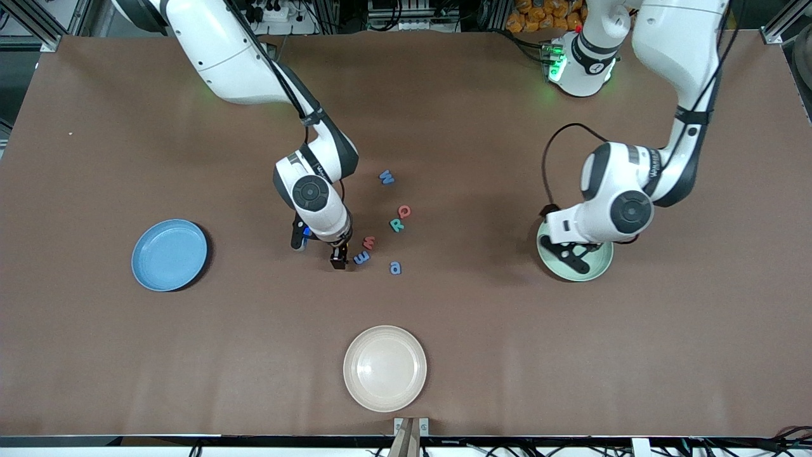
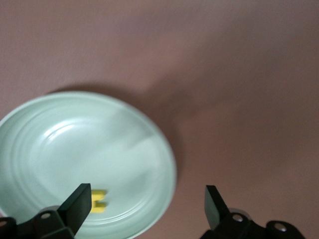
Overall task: Sort upper and lower case letters into plates
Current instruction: 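Carry the yellow h toward the blue plate while the left gripper returns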
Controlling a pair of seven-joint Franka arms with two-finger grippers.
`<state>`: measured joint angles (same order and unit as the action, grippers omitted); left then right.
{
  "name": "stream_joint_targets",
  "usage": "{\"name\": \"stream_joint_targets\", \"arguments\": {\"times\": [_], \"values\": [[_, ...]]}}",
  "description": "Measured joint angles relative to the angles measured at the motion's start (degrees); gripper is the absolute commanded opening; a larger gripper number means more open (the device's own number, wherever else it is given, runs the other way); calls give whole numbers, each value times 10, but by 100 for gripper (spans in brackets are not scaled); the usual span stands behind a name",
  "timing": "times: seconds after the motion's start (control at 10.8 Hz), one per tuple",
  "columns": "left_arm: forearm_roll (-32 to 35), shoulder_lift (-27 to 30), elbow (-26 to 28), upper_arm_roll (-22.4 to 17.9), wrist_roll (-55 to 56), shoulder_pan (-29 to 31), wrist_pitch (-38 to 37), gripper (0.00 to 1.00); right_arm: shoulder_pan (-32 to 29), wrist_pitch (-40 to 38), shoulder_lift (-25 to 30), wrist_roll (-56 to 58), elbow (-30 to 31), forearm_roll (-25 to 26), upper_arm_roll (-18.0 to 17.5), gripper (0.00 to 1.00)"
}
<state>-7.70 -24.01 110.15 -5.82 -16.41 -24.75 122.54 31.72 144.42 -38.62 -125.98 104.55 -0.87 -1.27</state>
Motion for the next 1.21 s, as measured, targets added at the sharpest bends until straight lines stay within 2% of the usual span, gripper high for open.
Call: {"name": "stream_joint_targets", "arguments": {"times": [0.19,0.56,0.74,0.83,0.93,1.02,1.21], "values": [[-40,-3,-34,15,138,-27,-24,100,0,0,0,0,0,0,0,100],[-50,-37,-135,56,381,-44,-82,100,-2,-4,0,0,-1,0,4,100],[-56,-56,-156,67,471,-53,-82,100,-2,-10,0,0,-3,3,5,100],[-58,-62,-163,72,506,-54,-83,100,-2,-13,0,0,-4,5,5,57],[-58,-70,-168,82,543,-54,-83,100,-2,-15,0,0,-4,9,5,8],[-58,-79,-175,95,583,-57,-83,100,-2,-17,1,0,-6,17,5,0],[-57,-102,-191,106,665,-77,-81,100,-1,-25,5,0,-6,37,4,0]]}}
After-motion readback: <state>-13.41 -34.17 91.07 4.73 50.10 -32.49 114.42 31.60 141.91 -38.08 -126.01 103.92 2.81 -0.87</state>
